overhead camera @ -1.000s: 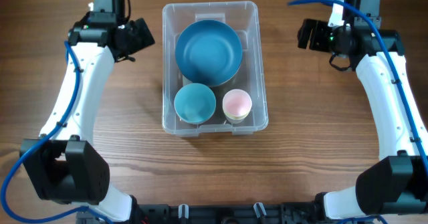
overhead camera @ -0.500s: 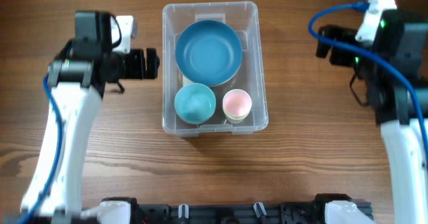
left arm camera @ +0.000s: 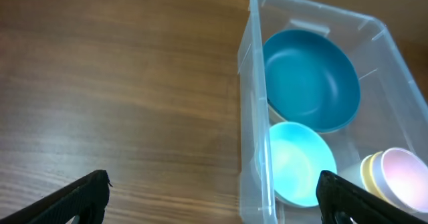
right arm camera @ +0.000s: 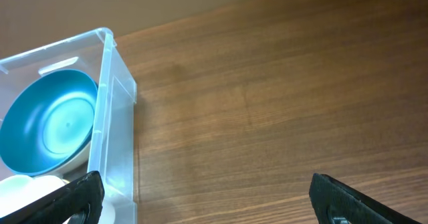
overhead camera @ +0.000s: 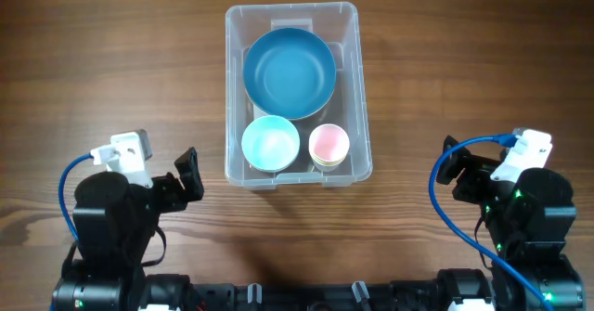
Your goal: Pack container
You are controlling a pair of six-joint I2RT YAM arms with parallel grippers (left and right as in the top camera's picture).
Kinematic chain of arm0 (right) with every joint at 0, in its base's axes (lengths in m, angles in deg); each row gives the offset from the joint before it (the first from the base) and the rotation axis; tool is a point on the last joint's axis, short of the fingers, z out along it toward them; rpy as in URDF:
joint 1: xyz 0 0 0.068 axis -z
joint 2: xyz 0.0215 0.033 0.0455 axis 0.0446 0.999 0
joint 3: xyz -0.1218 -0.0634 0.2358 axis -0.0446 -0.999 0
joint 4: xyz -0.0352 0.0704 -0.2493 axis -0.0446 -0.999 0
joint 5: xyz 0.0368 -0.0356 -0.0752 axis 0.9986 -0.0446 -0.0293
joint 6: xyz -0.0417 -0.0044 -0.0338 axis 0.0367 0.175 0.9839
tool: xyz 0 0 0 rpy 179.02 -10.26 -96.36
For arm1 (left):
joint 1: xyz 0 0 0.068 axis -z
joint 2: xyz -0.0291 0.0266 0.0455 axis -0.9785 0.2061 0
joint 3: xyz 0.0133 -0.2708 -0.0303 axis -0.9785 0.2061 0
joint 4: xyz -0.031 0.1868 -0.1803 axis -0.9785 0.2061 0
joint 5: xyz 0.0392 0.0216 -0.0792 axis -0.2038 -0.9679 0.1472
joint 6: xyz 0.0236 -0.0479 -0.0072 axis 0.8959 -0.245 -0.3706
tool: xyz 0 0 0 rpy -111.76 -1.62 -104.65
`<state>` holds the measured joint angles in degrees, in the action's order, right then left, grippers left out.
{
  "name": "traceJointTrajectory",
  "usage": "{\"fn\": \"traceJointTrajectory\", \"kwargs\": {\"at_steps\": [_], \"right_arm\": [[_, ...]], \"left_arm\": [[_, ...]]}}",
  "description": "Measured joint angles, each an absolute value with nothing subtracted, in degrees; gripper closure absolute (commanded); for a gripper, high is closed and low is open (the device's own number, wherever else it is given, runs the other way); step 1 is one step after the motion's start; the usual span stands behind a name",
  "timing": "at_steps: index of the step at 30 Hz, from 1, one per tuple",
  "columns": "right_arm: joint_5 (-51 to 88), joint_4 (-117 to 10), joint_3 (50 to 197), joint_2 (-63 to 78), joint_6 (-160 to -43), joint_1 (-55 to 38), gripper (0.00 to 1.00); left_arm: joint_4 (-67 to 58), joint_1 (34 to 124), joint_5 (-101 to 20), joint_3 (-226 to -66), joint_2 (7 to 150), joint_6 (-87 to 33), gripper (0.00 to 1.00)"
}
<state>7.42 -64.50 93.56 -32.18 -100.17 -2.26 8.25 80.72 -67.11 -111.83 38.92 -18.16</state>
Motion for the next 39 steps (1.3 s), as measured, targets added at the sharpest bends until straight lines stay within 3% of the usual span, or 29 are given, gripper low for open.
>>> {"fn": "traceJointTrajectory", "kwargs": {"at_steps": [12,20,28,31,35,39], "right_arm": [[6.46,-62.42,92.71,-32.14,-100.00,-2.26,0.00],[14.26,-39.47,69.37,-59.79,-91.63,-2.26,0.00],[15.55,-7.19,50.90,-62.43,-86.93,-3.51,0.00],[15.55,-5.77,49.61,-62.43,-86.45,-3.55,0.00],[17.52,-19.39,49.59,-62.54,-86.51,-3.55,0.00],[17.89,-20.39,49.59,-61.80,-86.51,-3.55,0.00]], "left_arm": [[13.21,80.72,-67.33,-111.79,38.96,-18.47,0.00],[13.37,80.72,-67.33,-111.77,38.98,-18.47,0.00],[13.41,80.72,-67.33,-111.72,39.00,-18.47,0.00],[13.35,80.72,-67.33,-111.72,39.00,-18.47,0.00],[13.35,80.72,-67.33,-111.72,39.00,-18.47,0.00],[13.37,80.72,-67.35,-111.72,39.00,-18.47,0.00]]}}
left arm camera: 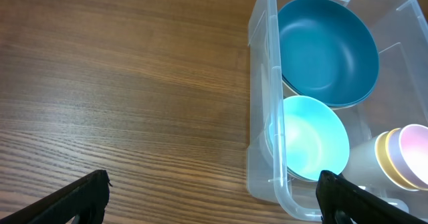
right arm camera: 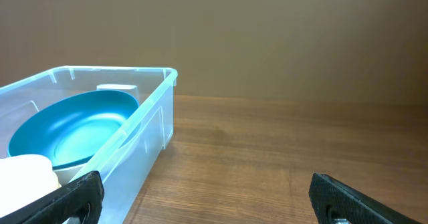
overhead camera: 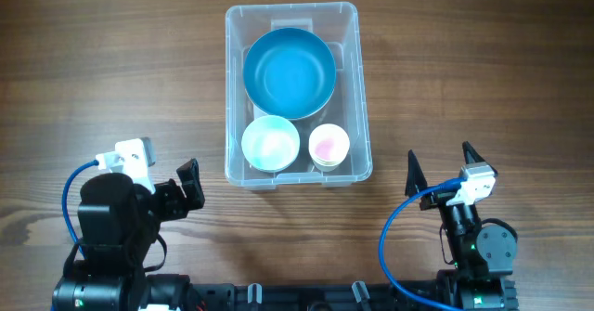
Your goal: Pack container
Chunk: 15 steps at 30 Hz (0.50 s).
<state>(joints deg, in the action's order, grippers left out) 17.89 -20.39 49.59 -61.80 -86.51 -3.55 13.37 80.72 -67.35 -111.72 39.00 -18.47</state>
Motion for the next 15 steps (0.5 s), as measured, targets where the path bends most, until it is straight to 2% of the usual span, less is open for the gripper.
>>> {"fn": "traceJointTrajectory", "kwargs": {"at_steps": [15], "right_arm": [[17.91,-20.41,49.61,-61.58,-86.51,-3.55,0.00]], "left_arm": [[15.58,80.72,-67.35,-110.56,35.62,-18.42,0.00]]}}
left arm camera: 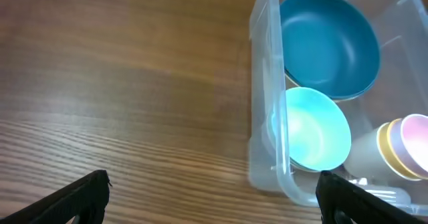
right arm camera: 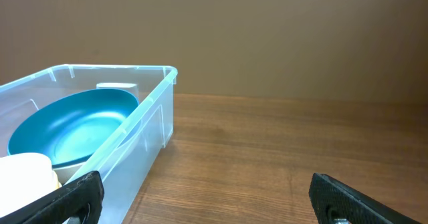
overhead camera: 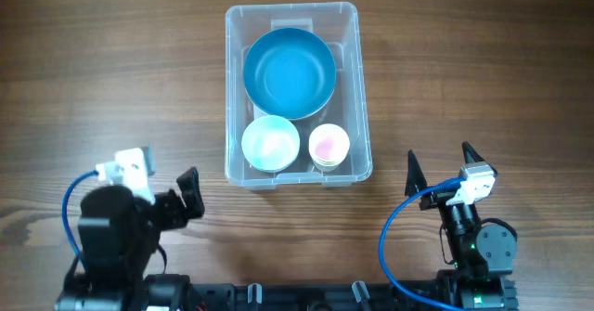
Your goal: Pack container
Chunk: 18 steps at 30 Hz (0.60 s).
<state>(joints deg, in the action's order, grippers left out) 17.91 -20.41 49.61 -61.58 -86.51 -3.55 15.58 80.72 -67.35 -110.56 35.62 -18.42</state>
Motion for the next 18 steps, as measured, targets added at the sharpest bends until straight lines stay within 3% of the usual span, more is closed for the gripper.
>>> {"fn": "traceJointTrajectory", "kwargs": {"at_steps": [5,8,13,18], "right_arm": [[18.07,-20.44,49.61,-61.32,-86.51,-3.55,0.00],[18.09,-20.41,49.61,-61.25,-86.51,-3.55,0.00],[18.09,-20.41,49.61,-61.17,-86.51,-3.55,0.00],[18.09,-20.44,49.61,-61.17,-86.51,-3.55,0.00]], "left_arm": [[7.58,80.72,-67.74,-93.08,17.10,-18.40,0.00],[-10.41,80.72,-67.94,-80.16,8.62,-17.96,0.00],[-34.04,80.72,-68.62,-68.88,7.38,-17.53,0.00],[-34.63,80.72,-67.46,-66.83,7.38,-15.01,0.00]]}}
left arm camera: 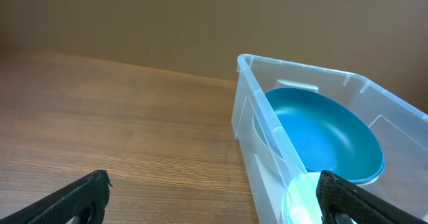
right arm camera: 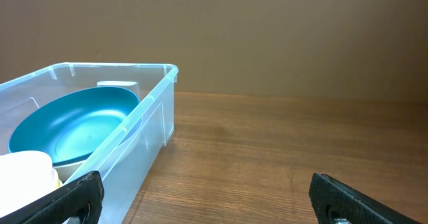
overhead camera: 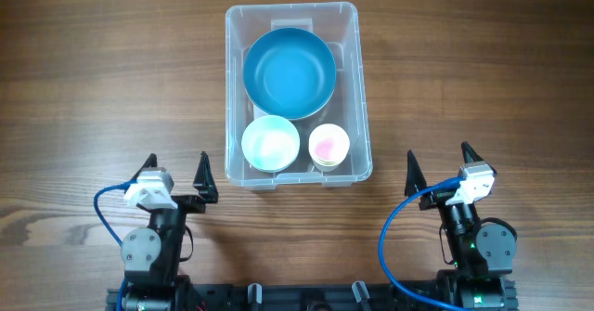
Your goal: Pack container
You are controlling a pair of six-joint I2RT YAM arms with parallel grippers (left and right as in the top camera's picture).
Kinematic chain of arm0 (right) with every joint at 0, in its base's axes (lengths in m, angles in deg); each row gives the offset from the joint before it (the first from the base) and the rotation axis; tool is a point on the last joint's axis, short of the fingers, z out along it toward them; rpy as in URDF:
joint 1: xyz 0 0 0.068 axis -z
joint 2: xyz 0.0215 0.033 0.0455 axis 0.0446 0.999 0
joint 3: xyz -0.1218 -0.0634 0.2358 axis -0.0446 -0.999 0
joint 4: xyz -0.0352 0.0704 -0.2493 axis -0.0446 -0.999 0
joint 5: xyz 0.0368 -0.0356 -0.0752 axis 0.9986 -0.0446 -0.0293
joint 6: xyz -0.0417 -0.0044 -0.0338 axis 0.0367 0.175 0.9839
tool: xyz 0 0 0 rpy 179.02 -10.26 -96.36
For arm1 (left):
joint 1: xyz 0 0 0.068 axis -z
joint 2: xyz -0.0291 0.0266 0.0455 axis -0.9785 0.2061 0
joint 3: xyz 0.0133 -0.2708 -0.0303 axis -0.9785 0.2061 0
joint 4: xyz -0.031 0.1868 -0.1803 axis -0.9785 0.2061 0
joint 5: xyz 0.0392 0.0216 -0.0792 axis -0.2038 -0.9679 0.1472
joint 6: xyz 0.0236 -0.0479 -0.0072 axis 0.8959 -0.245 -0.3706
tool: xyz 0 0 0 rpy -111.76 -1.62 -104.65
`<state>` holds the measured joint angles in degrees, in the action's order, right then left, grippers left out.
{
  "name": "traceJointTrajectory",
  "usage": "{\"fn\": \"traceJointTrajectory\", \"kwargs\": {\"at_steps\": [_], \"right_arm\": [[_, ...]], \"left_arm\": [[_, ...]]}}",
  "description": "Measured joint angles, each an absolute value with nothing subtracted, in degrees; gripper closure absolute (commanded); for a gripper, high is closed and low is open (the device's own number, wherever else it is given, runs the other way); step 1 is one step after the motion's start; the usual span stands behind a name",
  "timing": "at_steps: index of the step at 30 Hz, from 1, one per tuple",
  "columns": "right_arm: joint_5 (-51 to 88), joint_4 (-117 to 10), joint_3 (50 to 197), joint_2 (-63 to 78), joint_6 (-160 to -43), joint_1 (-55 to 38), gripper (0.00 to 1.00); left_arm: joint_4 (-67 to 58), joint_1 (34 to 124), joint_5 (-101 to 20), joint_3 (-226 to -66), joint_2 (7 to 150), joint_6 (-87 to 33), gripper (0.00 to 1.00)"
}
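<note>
A clear plastic container [overhead camera: 362, 88] stands at the table's middle. Inside lie a large teal bowl [overhead camera: 289, 72], a light blue bowl [overhead camera: 270, 142] and a pink cup [overhead camera: 329, 145] nested in a yellow one. My left gripper [overhead camera: 175, 173] sits low at the near left, open and empty, its fingertips [left arm camera: 83, 196] wide apart in the left wrist view, where the container [left arm camera: 249, 117] and teal bowl [left arm camera: 321, 134] show to the right. My right gripper [overhead camera: 437, 164] rests at the near right, open and empty, with the container [right arm camera: 150, 120] to its left.
Bare wooden table [overhead camera: 111, 79] spreads to both sides of the container. Blue cables [overhead camera: 394, 227] loop beside each arm near the front edge. A brown wall [right arm camera: 267, 30] rises behind the table in the wrist views.
My left arm has folded down low at the near left edge, its camera now looking level across the table instead of down at the container. The right arm is unchanged.
Both arms stood raised at the near corners, grippers open, with the container holding its bowls and cups. Then the right arm was folded low at the near right. The left arm stayed raised a while, and now it is folded low too.
</note>
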<state>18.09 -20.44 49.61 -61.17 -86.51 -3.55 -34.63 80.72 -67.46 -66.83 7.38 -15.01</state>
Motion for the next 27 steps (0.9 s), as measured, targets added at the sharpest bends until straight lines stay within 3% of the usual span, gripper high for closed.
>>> {"fn": "traceJointTrajectory", "kwargs": {"at_steps": [27], "right_arm": [[18.09,-20.44,49.61,-61.17,-86.51,-3.55,0.00]], "left_arm": [[-34.83,80.72,-65.51,-66.83,7.38,-13.68,0.00]]}}
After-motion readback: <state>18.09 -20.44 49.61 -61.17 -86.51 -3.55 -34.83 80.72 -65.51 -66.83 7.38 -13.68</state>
